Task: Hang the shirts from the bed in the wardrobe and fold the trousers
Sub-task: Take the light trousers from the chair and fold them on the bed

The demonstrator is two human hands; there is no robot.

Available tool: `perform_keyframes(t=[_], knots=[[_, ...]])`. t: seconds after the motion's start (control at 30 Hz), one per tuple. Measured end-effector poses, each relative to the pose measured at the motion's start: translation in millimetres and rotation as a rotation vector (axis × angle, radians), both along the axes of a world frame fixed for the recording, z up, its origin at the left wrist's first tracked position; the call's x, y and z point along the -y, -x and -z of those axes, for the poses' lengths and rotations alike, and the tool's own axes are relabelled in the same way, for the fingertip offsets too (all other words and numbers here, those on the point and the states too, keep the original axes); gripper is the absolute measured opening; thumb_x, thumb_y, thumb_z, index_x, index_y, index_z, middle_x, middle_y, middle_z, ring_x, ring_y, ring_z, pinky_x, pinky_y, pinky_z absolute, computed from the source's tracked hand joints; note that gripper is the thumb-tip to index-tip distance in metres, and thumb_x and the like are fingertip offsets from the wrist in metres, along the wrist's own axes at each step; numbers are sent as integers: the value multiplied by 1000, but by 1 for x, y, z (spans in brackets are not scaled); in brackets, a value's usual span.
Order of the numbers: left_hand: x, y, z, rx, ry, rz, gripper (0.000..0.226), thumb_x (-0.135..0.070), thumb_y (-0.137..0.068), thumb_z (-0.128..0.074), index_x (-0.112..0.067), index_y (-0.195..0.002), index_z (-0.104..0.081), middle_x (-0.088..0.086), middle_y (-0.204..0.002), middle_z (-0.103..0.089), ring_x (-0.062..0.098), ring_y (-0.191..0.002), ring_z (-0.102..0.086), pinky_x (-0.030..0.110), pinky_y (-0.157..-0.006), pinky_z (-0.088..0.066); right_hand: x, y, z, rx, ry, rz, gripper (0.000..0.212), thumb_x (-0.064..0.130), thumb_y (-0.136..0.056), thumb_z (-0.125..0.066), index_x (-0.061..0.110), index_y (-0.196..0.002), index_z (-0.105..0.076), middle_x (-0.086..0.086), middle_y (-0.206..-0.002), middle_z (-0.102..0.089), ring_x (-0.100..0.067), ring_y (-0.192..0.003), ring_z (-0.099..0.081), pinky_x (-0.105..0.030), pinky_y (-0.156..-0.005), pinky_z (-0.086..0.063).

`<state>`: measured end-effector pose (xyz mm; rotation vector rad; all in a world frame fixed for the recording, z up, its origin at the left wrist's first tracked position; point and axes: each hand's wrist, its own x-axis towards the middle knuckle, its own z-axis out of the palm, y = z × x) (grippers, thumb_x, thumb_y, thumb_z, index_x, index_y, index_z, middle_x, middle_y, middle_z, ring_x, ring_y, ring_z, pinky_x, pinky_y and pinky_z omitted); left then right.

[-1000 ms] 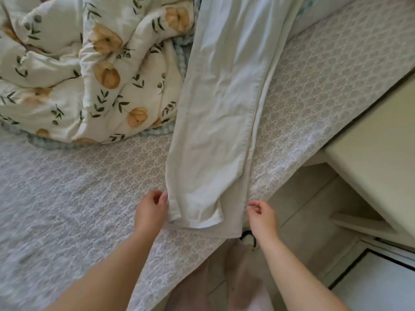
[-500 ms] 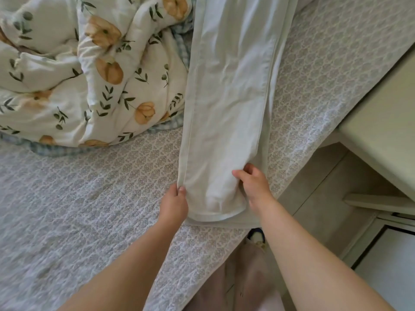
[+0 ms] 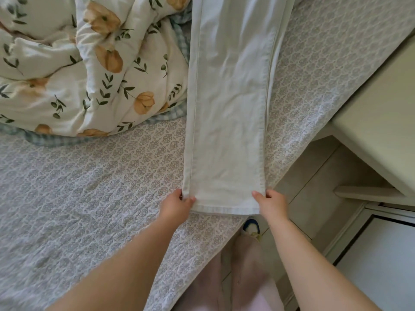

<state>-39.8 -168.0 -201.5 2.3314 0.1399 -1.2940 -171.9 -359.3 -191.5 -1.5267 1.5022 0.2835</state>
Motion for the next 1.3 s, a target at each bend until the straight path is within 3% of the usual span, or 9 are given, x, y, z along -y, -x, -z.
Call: perform_keyframes(t=[0.07,0.2,0.37,0.5,0.67,0.83,1.0,1.17,1.3], knots=[[-3,4,0,27,40,-39,13,-31,-93,-57,-23,-99,-49,-10,-86,-58,13,-70,-61,29,-57,-51,0,6,1,4,112,-75,31,31,-89,-60,11,-67,-49,-2,-62,-51,-23,-60,-46,-31,-54,-32],[-10,16,-3,106,96,-62,12,-34,-92,-57,-22,-93,-54,-7,-79,-60,10,-59,-55,23,-47,-41,-12,15,-3,40,425,-187,25,32,-93,-52,12,-80,-49,1,-62,-51,-22,-57,-47,-30,-49,-30],[-13,18,-1,170,-3,-120,32,-37,-86,-66,-25,-108,-46,-10,-94,-56,10,-80,-59,29,-63,-50,-13,23,9,-171,206,-155,20,36,-92,-54,16,-96,-54,-1,-91,-60,-24,-81,-58,-35,-68,-47],[-10,13,1,263,65,-240,39,-37,-90,-61,-22,-122,-45,-14,-97,-56,7,-87,-58,28,-66,-49,-9,18,11,-23,129,-4,29,33,-90,-58,17,-113,-53,2,-104,-61,-17,-86,-58,-31,-71,-45],[0,12,-5,156,216,-193,52,-21,-95,-53,-42,-137,-29,-11,-113,-53,0,-69,-57,24,-50,-49,-5,18,9,8,-92,-2,26,34,-91,-55,13,-104,-62,-4,-99,-66,-19,-85,-60,-33,-71,-46],[-9,15,-3,-50,211,-36,49,-20,-97,-50,-51,-134,-39,3,-113,-58,1,-39,-39,19,-39,-37,-3,19,6,-177,-137,-134,52,49,-92,-47,0,-97,-62,-13,-87,-63,-29,-84,-61,-36,-71,-45],[-10,10,-3,-42,193,58,62,-16,-88,-64,-41,-139,-39,3,-140,-44,4,-55,-52,14,-43,-41,-6,9,-1,-178,50,-141,33,37,-89,-60,14,-108,-47,-2,-97,-63,-25,-82,-63,-38,-70,-51],[-13,6,0,-11,150,43,64,-13,-82,-71,-38,-136,-47,0,-132,-53,8,-51,-50,23,-47,-48,-9,11,-1,-194,176,-434,50,30,-90,-60,14,-131,-37,-9,-115,-64,-32,-99,-61,-39,-77,-50],[-16,5,-4,65,122,281,70,-10,-83,-69,-33,-142,-40,3,-140,-46,23,-109,-58,39,-91,-53,-2,29,1,-103,229,-479,61,12,-95,-48,27,-147,-21,-9,-130,-52,-30,-97,-58,-35,-73,-47]])
